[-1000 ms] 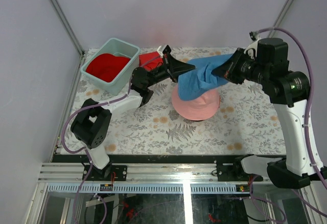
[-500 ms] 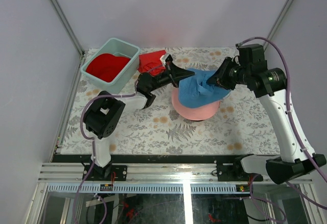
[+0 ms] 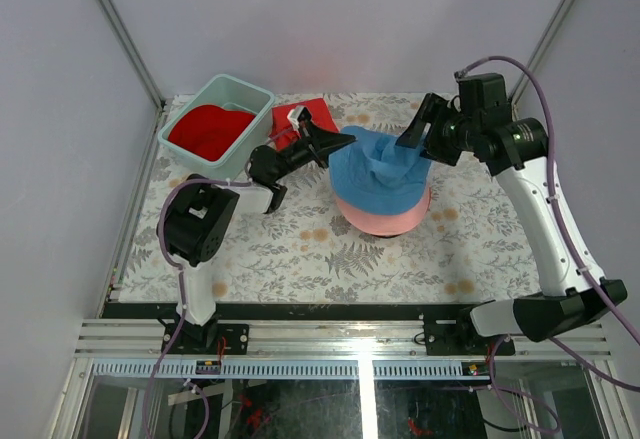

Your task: Stack the hats

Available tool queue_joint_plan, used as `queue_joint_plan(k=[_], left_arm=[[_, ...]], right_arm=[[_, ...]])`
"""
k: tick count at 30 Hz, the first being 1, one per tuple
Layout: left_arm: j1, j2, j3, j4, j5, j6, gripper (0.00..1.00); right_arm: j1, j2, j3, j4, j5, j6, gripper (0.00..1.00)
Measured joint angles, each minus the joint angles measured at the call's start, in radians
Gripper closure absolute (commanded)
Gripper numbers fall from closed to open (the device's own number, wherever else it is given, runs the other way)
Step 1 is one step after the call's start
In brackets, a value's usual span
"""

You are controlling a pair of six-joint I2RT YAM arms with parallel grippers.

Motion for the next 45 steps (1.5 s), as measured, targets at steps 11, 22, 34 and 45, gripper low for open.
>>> queue_joint_plan(k=[11, 22, 34, 45], left_arm=[[0.000, 0.039, -0.087, 0.057, -0.001, 0.000, 1.00], [0.000, 0.039, -0.147, 0.077, 0.000, 0.001, 1.00], [0.000, 0.040, -0.162, 0.082, 0.000, 0.000, 1.00], [0.000, 0.053, -0.161, 0.084, 0.003, -0.008, 1.00]], right_arm=[[-0.158, -0.272, -0.327, 0.067, -0.005, -0.048, 0.28], [-0.472, -0.402, -0.819, 0.471, -0.438, 0.091, 0.55], [-0.473, -0.429, -1.088, 0.958, -0.652, 0.327, 0.43], [-0.473, -0.435, -1.125, 1.035, -0.654, 0.343, 0.40]])
